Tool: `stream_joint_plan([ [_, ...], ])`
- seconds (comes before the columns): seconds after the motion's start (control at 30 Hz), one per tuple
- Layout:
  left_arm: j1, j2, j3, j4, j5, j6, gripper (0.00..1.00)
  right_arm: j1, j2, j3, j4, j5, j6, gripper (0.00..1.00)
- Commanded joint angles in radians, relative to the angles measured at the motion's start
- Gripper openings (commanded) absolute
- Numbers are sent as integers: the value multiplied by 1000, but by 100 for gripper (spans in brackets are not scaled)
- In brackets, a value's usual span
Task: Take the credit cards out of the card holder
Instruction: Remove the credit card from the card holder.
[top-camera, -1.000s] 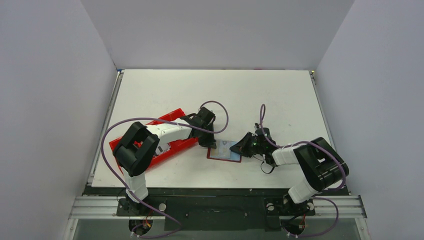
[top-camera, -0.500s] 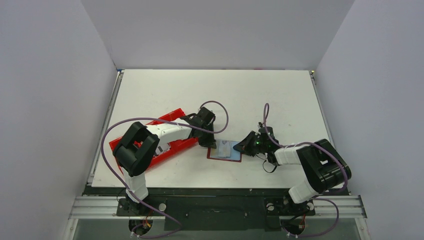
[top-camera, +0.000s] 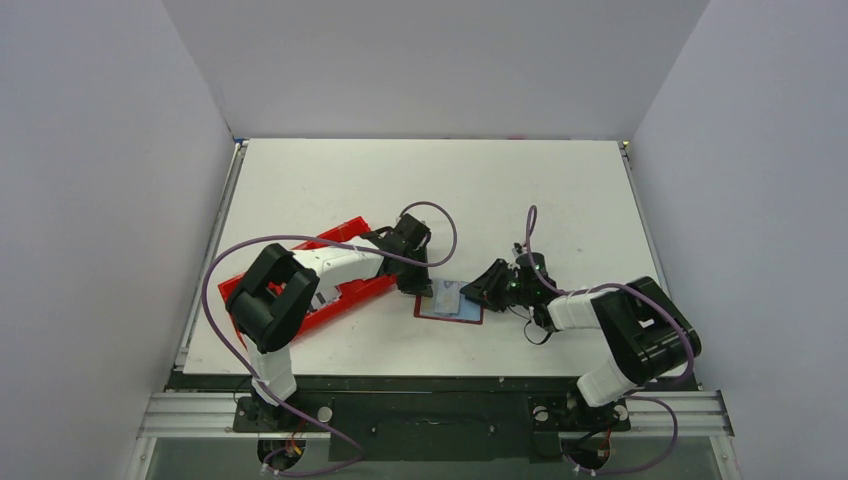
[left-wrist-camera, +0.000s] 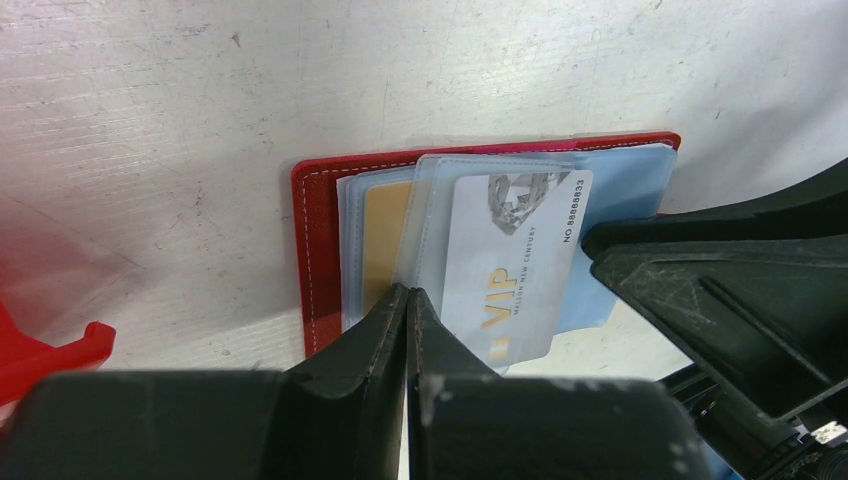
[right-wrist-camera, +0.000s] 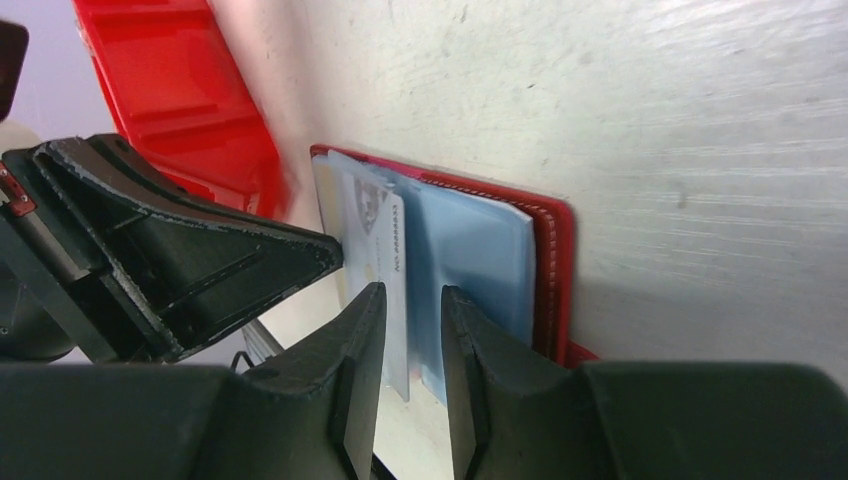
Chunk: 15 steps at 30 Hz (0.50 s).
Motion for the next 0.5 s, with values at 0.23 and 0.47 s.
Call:
stream_joint_plan([
  [0.23,6,55,-34,-73,-89,25,0,72,84,-10,195,-9,88,21],
  [0.47,8,50,-37,-74,-91,25,0,68,94,-27,221,1,109,14],
])
